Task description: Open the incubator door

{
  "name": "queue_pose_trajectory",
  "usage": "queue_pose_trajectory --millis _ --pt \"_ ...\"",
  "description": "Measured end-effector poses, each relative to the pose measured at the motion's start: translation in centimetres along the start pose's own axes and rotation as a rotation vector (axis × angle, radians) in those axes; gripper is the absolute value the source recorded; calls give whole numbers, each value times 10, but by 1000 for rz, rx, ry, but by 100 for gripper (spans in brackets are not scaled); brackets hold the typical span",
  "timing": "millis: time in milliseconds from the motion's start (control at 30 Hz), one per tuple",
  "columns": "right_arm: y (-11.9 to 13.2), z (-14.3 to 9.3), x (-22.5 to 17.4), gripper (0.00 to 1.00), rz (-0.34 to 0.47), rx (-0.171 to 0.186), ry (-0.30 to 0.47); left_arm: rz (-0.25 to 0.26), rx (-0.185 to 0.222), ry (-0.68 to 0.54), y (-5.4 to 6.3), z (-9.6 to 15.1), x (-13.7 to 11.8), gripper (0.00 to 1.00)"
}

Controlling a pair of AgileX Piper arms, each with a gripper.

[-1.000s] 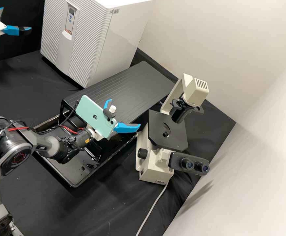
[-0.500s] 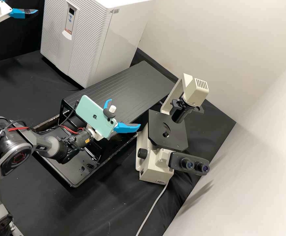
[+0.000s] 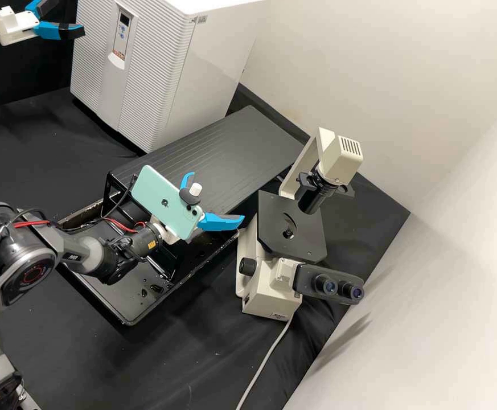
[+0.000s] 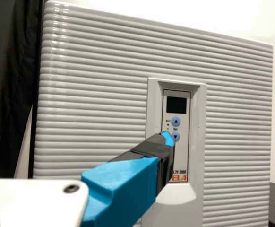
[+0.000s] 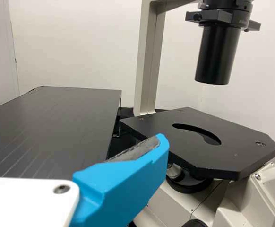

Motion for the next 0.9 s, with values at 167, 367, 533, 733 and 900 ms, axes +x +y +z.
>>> queue_pose_trajectory --millis 167,367,533,733,900 --pt "0 0 0 100 0 0 0 18 8 -10 4 -5 11 100" --pt "0 0 0 100 0 0 0 9 38 -10 5 -13 23 100" --pt "0 0 0 100 0 0 0 -26 74 -29 6 -15 30 100" --pt "0 0 0 100 0 0 0 -97 76 -21 0 -23 40 100" --pt "0 0 0 100 0 0 0 -163 62 1 -12 -30 41 100"
